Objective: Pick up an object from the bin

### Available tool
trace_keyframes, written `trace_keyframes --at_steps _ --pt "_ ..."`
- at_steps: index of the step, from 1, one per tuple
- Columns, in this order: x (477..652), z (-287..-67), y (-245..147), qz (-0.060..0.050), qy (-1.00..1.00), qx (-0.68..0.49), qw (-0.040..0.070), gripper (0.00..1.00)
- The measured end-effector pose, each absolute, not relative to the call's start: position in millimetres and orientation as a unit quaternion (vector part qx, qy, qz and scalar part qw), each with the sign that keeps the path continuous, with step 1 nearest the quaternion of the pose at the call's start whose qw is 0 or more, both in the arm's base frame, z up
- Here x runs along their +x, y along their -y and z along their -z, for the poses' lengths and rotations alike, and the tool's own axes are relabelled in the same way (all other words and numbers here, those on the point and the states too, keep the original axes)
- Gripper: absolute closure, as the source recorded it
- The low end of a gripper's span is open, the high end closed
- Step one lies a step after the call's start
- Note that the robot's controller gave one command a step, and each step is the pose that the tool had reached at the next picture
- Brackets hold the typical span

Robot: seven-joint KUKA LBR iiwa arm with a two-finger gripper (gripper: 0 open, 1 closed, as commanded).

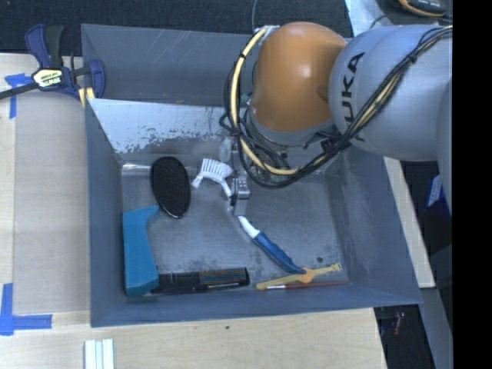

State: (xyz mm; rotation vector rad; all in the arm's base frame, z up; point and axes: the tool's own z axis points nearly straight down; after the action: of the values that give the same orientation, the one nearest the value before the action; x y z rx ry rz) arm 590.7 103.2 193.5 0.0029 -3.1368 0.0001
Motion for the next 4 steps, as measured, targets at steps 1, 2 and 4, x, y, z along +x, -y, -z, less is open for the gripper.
trace_keyframes --at_steps 1,2,4 --pt "592.2 -198.7 -102.5 0.000 1.000 0.000 -0.002 0.00" --pt "598.6 -137.6 -89.7 0.001 0.990 -0.141 -0.004 0.00" --pt "607.9 -70.4 -85.4 0.001 0.951 -0.308 -0.003 0.00"
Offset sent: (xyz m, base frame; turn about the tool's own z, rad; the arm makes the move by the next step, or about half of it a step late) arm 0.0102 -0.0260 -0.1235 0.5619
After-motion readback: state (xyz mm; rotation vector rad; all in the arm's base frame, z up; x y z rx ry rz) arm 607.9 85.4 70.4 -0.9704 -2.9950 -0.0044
